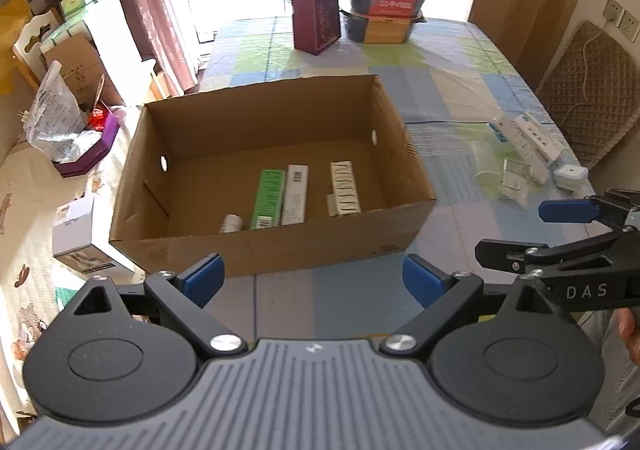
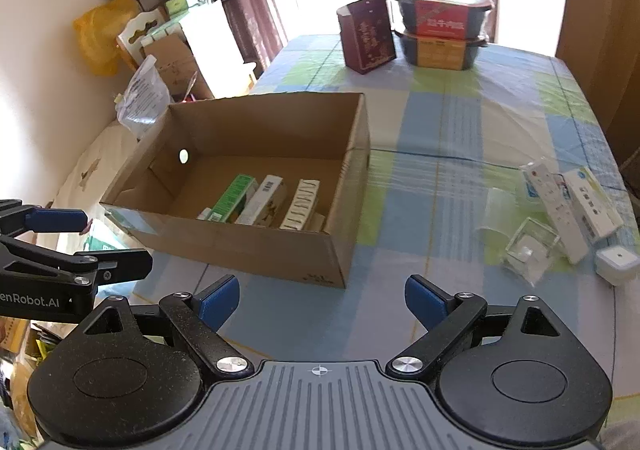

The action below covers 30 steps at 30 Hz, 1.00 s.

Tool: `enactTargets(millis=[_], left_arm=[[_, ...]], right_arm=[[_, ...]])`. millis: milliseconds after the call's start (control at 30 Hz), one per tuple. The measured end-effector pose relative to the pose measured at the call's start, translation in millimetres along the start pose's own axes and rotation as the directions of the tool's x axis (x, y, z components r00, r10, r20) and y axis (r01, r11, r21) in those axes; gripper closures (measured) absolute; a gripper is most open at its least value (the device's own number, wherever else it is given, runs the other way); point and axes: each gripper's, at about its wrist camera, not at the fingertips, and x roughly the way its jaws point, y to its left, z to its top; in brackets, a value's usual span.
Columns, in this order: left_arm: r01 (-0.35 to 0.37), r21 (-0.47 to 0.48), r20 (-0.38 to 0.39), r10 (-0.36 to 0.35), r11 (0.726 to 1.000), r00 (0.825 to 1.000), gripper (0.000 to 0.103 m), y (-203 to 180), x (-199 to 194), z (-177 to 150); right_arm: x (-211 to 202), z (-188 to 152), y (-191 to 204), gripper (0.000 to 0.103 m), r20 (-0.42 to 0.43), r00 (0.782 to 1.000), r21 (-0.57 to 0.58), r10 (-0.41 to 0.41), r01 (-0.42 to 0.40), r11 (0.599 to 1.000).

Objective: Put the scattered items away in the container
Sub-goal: 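Move both tools toward the remaining items on the tablecloth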

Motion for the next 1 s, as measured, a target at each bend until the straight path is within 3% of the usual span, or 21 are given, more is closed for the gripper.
enactTargets(millis=[300, 500, 800, 1000], left_arm=[[0.043, 0.03, 0.017, -0.044, 0.999, 0.999, 0.009, -35, 0, -2], [0.115, 0.091, 0.028, -0.118, 0.989, 0.993, 0.009, -74, 11, -1], [0.213, 0.197, 0.012, -0.219, 0.957, 0.976, 0.011, -135, 38, 7], [0.272, 0.209, -0.032, -0.271, 0.939, 0.962, 0.014, -163, 66, 24]], right_arm=[[-22, -21, -35, 0.008, 0.007, 0.999, 0.044, -0.042, 0.041, 0.998], [-37, -38, -76, 0.008, -0.004, 0.995, 0.124, -0.102, 0.101, 0.987], [-55, -60, -137, 0.008, -0.018, 0.979, 0.246, -0.204, 0.202, 0.948], [-53, -72, -182, 0.008, -0.046, 0.971, 0.353, -0.233, 0.234, 0.906]])
